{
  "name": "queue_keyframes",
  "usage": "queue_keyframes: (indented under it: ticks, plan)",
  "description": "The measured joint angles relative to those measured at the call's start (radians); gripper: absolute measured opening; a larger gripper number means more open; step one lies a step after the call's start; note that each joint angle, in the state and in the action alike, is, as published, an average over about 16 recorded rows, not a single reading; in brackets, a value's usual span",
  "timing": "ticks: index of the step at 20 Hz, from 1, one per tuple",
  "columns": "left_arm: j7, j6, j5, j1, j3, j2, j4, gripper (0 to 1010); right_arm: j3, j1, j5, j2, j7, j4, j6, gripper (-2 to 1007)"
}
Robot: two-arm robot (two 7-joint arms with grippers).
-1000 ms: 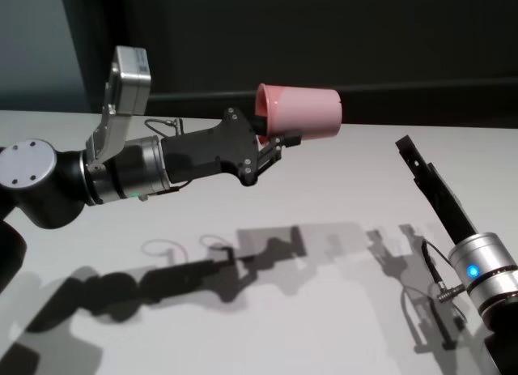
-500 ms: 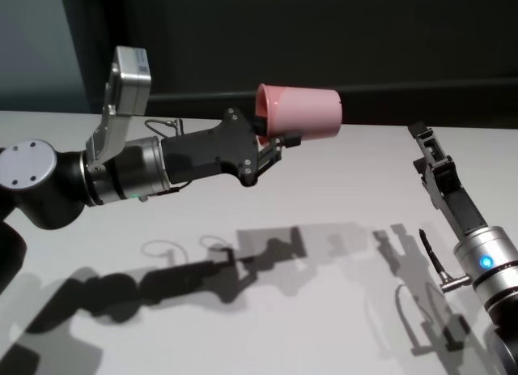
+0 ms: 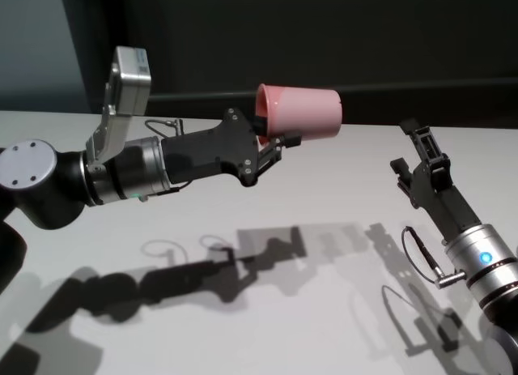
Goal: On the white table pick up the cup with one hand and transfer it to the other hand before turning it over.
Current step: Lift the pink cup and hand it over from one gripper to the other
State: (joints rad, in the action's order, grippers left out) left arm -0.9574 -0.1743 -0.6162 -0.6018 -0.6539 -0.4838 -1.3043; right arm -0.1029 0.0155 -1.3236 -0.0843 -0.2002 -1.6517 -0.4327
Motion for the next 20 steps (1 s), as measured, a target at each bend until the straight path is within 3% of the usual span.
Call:
queue_keyframes:
  ticks: [6, 11, 20]
  plan:
    - [0.0, 0.0, 0.0, 0.0, 0.0, 0.0, 0.0, 46, -0.005, -0.015, -0.122, -0.011, 0.002, 0.019, -0.075, 1002]
    - [0.0, 0.0, 0.0, 0.0, 0.0, 0.0, 0.0, 46, -0.003, -0.023, -0.2, -0.021, 0.007, 0.027, -0.118, 1002]
    - [0.0, 0.0, 0.0, 0.0, 0.0, 0.0, 0.0, 46, 0.027, -0.033, -0.267, -0.026, 0.017, 0.026, -0.148, 1002]
